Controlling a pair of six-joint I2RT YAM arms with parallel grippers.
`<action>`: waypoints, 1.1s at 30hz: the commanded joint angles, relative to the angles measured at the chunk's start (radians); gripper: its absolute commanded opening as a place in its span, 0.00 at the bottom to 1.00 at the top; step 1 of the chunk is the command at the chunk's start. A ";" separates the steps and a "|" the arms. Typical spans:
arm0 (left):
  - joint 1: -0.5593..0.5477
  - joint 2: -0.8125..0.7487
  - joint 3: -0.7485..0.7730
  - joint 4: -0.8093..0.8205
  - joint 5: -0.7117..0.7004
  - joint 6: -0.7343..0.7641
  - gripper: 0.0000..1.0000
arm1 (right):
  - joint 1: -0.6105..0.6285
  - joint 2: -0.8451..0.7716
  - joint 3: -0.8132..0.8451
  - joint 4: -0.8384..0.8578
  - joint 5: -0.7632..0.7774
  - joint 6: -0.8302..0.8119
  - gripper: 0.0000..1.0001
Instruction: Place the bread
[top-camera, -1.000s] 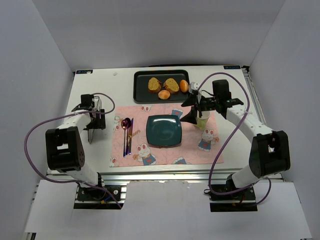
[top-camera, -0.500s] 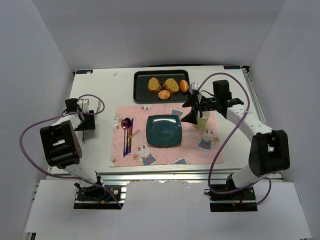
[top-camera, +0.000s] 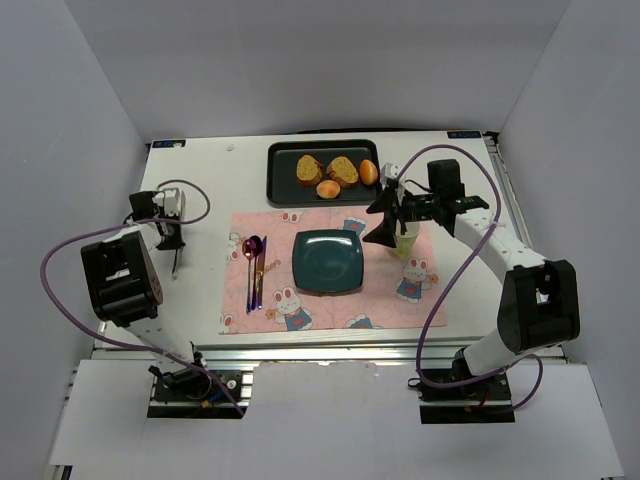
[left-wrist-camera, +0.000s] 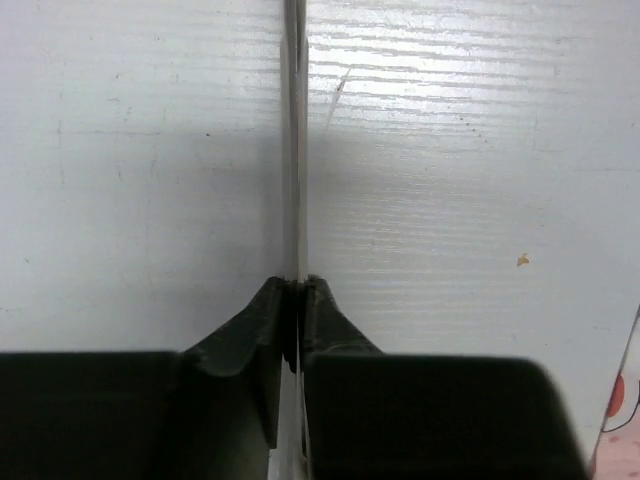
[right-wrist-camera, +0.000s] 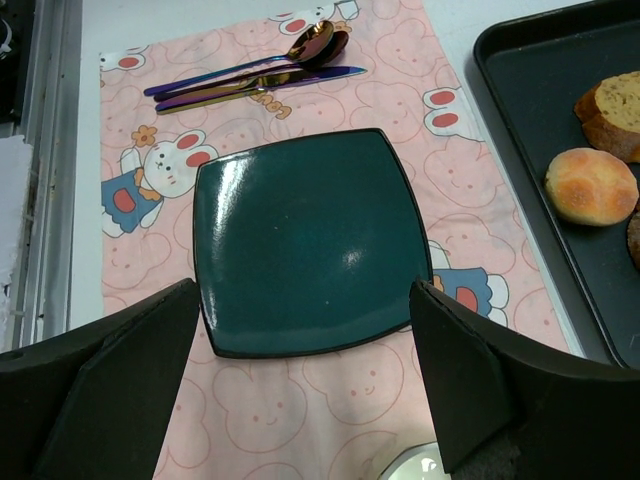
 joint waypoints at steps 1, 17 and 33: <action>-0.003 0.044 -0.030 -0.128 0.029 -0.023 0.12 | -0.013 -0.026 0.016 0.007 -0.003 0.005 0.89; -0.293 -0.076 0.262 -0.050 0.356 -0.812 0.06 | -0.042 -0.006 0.048 0.023 -0.024 0.023 0.89; -0.460 0.148 0.489 -0.001 0.442 -1.084 0.42 | -0.068 -0.026 0.006 0.066 -0.031 0.043 0.89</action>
